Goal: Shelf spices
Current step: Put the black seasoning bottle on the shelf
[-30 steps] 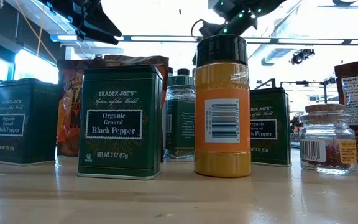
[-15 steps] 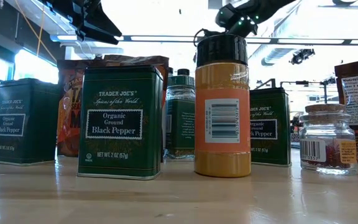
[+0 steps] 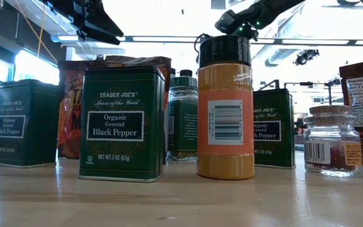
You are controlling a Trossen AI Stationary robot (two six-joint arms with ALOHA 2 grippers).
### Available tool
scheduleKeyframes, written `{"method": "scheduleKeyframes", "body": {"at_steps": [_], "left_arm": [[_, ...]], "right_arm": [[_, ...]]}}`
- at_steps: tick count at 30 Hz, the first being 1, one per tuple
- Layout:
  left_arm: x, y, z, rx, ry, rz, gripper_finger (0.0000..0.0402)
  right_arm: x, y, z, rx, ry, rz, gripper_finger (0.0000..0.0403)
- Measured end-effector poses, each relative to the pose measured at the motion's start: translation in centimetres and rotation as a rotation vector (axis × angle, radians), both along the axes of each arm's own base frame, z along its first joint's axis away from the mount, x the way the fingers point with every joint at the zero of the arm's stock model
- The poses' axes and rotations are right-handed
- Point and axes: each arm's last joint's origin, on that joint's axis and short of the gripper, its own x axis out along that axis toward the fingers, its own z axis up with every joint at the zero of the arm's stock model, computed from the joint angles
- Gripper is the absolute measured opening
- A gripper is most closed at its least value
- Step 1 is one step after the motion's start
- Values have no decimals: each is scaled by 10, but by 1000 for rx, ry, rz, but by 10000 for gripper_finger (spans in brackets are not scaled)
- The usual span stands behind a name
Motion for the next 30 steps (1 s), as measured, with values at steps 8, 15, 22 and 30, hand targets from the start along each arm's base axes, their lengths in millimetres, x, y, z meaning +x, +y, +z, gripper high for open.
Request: {"method": "scheduleKeyframes", "body": {"at_steps": [8, 15, 22, 30], "left_arm": [[0, 0, 0, 0, 0, -1, 209], [0, 0, 0, -1, 0, 0, 209], [0, 0, 0, -7, -3, 3, 209], [0, 0, 0, -8, -3, 3, 209]], "right_arm": [[1, -1, 0, -49, 13, 30, 213], [1, -1, 1, -73, 15, 44, 243], [1, -1, 1, -72, 15, 45, 255], [1, -1, 5, -94, -2, 47, 255]]}}
